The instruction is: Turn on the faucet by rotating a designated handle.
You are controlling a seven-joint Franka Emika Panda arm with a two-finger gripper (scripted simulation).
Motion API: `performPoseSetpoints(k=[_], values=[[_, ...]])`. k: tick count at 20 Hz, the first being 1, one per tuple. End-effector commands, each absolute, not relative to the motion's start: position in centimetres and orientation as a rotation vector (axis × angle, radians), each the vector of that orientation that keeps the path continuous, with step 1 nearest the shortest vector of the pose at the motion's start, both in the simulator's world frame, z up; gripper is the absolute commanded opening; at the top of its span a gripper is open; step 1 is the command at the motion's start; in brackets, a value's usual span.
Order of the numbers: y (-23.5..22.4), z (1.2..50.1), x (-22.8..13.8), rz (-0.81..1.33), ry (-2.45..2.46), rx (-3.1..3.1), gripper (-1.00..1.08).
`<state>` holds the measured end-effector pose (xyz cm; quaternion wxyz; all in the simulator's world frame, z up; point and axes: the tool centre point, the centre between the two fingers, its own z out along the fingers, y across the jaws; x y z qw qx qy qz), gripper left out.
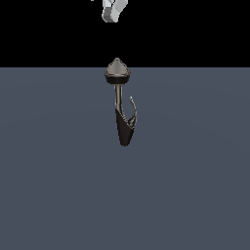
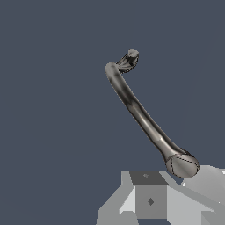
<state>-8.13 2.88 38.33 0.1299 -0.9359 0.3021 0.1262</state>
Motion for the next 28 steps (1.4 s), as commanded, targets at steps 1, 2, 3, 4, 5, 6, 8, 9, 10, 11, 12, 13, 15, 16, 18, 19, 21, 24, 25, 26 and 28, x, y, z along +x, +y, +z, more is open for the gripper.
performPoseSetpoints(k=[1, 2, 3, 4, 5, 6, 8, 9, 10, 11, 12, 13, 15, 16, 18, 19, 21, 24, 25, 26, 28], values=[[2.6, 36.9, -6.5, 0.406, 0.966, -2.657, -1.0], [2.5, 36.2, -5.9, 0.421, 1.001, -2.631, -1.0], [2.4, 35.6, -5.3, 0.437, 1.035, -2.604, -1.0], [2.3, 35.0, -4.6, 0.452, 1.069, -2.577, -1.0], [2.1, 34.3, -4.0, 0.467, 1.103, -2.549, -1.0], [1.9, 33.7, -3.4, 0.483, 1.137, -2.52, -1.0], [1.6, 32.3, -2.2, 0.513, 1.204, -2.459, -1.0], [1.4, 31.6, -1.7, 0.528, 1.237, -2.428, -1.0], [1.2, 30.8, -1.1, 0.543, 1.27, -2.395, -1.0], [0.9, 30.1, -0.5, 0.558, 1.303, -2.362, -1.0], [0.7, 29.3, 0.0, 0.572, 1.335, -2.328, -1.0], [0.5, 28.5, 0.6, 0.587, 1.368, -2.293, -1.0], [-0.1, 26.9, 1.6, 0.616, 1.431, -2.22, -1.0], [-0.3, 26.1, 2.1, 0.63, 1.462, -2.184, -1.0], [-0.8, 24.5, 2.9, 0.655, 1.518, -2.114, -1.0], [-1.0, 23.8, 3.3, 0.667, 1.543, -2.08, -1.0], [-1.5, 22.4, 3.9, 0.688, 1.589, -2.018, -1.0], [-2.0, 20.6, 4.7, 0.713, 1.644, -1.937, -1.0], [-2.2, 20.1, 4.9, 0.72, 1.66, -1.913, -1.0], [-2.3, 19.6, 5.0, 0.727, 1.674, -1.891, -1.0], [-2.6, 18.8, 5.3, 0.738, 1.697, -1.853, -1.0]])
